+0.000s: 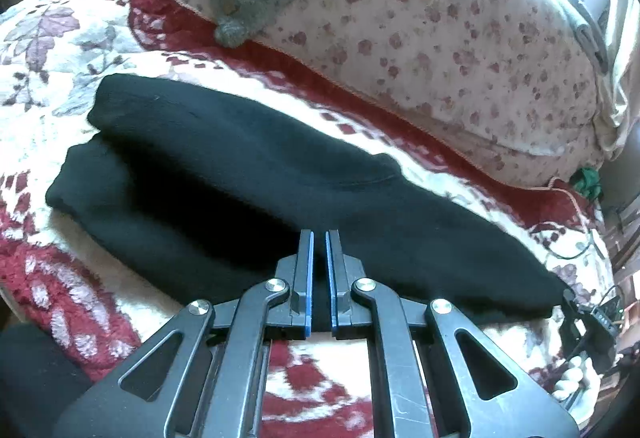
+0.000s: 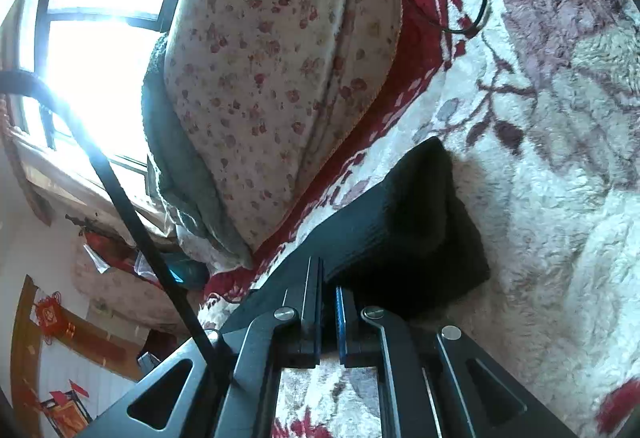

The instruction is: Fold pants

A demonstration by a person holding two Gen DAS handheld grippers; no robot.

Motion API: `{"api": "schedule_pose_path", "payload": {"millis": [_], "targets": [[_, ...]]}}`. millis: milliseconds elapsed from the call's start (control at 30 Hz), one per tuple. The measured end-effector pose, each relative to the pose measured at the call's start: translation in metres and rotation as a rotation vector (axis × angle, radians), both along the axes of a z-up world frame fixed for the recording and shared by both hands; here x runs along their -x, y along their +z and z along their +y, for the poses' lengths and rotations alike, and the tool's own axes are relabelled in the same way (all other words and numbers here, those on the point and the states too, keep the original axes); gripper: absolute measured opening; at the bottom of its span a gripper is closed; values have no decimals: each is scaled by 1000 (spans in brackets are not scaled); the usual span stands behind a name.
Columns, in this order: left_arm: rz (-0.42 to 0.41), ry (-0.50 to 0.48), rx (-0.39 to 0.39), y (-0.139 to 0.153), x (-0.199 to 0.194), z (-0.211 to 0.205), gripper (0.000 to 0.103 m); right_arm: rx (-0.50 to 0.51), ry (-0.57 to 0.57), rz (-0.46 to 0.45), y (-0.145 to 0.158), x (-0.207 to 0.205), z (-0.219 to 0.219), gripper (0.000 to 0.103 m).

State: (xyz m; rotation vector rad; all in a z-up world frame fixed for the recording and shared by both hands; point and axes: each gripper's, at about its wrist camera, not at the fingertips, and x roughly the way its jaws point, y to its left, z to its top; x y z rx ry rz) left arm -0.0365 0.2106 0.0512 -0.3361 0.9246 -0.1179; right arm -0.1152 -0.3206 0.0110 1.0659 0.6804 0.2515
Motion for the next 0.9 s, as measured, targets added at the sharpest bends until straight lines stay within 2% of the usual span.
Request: {"api": "schedule_pose_path", "payload": {"millis": [100,167,200,300,367,400,467,533,600,667,733,900], "targets": [[59,21,21,-17,0,7,4,19,-10,66,-14,-4,-1,5],[59,37,47,-19,5,12,4,51,-30,105,-19,-3,-2,5],[50,45,70,-18,7,16,4,33,-34,118,-23,-2,-2,6],[49,43,114,-13,9,22,5,-17,-48,128,-21,4,-4,24],[44,36,102,-9,8,22,5,18,-43,121,-12,9,-1,39],[45,33,89,-8,7,21,7,32,-35,122,-8,11,1,41],[53,28,91,-8,4,20,18,25,8,118,0,15,9,43],[54,35,124,-8,2,22,37,7,70,108,6,14,21,44],[47,54,153,-9,1,25,43,1,142,91,12,11,40,44],[57,67,149,-11,-4,26,43,7,236,74,17,2,67,45],[77,74,160,-15,-10,27,43,73,295,46,25,-8,94,45],[97,102,173,-19,-23,30,43,403,516,-64,46,-39,191,45]]}}
